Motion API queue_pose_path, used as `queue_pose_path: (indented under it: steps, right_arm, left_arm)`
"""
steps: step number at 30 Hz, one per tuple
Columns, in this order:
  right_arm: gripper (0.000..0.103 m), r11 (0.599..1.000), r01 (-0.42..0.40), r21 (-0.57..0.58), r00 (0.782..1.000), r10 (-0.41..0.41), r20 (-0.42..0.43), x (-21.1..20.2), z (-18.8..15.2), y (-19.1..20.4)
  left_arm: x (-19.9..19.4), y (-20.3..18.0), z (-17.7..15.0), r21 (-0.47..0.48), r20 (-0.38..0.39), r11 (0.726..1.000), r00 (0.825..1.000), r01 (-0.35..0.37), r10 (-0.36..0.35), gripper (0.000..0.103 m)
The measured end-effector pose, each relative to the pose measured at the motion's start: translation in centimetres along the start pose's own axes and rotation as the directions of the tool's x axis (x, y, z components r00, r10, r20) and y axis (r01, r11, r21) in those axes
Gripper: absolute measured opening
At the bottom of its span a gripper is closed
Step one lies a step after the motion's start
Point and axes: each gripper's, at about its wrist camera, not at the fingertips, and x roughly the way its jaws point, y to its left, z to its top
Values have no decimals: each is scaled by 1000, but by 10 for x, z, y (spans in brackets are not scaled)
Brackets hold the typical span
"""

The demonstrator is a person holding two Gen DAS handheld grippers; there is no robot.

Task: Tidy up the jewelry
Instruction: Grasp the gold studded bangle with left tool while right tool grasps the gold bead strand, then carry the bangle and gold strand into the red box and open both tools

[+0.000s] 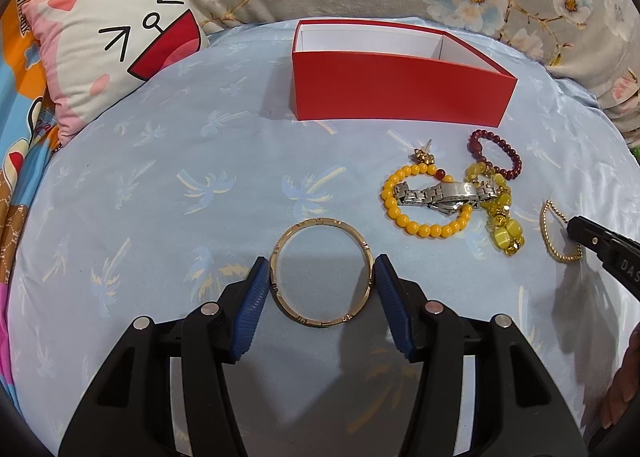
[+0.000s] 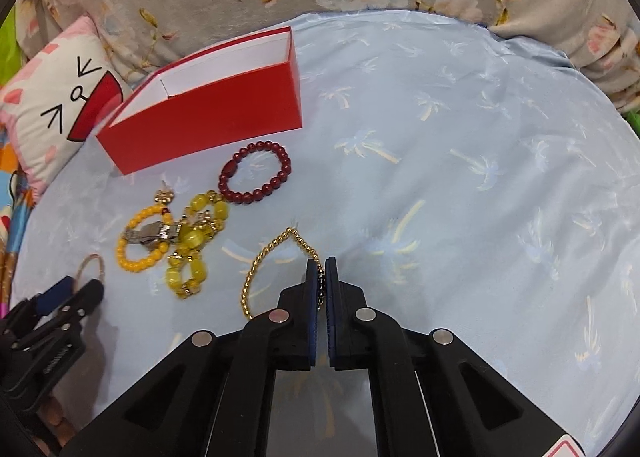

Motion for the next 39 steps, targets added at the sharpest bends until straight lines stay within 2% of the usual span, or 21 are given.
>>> queue_pose_path:
  steps: [10, 16, 23, 30, 34, 39]
  right_arm:
    - [4, 997, -54, -55, 998, 55, 29, -26, -1, 22]
    - [4, 994, -80, -72, 994, 85, 67, -39, 17, 33]
    - [4, 990, -129, -63, 986, 135, 101, -39, 55, 37]
    - [4, 987, -133, -85, 978, 145, 150, -24, 110, 47]
    - [4, 988, -134, -83, 977, 145, 154, -3, 141, 54]
    - [4, 986, -142, -85, 980, 152, 130, 32, 173, 63]
  left_arm:
    - [-7, 2, 2, -9, 0, 1000, 1000, 7, -7, 51]
    - [-23, 7, 22, -20, 40, 1000, 999, 15, -15, 51]
    - [-29, 12, 70, -20, 113, 1000, 994, 5, -3, 51]
    - [-22, 11, 128, -28, 172, 999, 985, 17, -12, 51]
    - [-3, 6, 162, -21, 188, 1000, 982, 10, -6, 51]
    - [31, 0, 195, -27, 171, 999, 985, 22, -17, 51]
